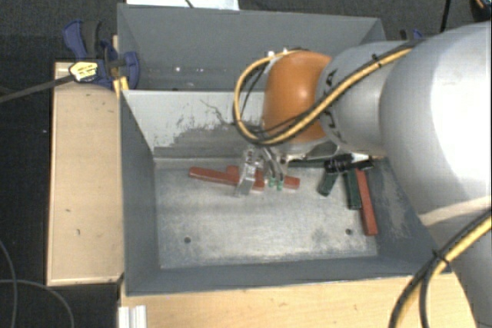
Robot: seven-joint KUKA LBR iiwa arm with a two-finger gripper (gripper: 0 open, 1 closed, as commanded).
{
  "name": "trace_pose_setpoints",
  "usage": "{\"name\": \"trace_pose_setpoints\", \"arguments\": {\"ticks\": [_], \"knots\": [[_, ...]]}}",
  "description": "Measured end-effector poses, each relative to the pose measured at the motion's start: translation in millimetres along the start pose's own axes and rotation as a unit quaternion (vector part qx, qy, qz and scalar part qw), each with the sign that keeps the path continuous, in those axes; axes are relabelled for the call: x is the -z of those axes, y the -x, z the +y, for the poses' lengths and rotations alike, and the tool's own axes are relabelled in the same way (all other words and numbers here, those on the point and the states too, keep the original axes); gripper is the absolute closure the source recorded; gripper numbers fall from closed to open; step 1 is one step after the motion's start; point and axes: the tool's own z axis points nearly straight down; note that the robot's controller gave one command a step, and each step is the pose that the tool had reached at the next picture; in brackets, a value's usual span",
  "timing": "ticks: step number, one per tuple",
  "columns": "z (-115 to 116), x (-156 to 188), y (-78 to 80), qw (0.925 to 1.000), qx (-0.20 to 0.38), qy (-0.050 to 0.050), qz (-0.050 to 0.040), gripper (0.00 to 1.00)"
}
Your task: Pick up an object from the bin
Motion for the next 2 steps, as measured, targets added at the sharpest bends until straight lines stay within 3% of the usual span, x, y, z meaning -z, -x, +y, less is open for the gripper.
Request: {"name": "trace_pose_setpoints", "arguments": {"ticks": [1,2], "knots": [[-1,-3,-1.6,1.0000,-0.001,-0.001,0.0025,0.00],[11,-3,0.7,1.0000,0.008,-0.001,0.0019,0.00]]}}
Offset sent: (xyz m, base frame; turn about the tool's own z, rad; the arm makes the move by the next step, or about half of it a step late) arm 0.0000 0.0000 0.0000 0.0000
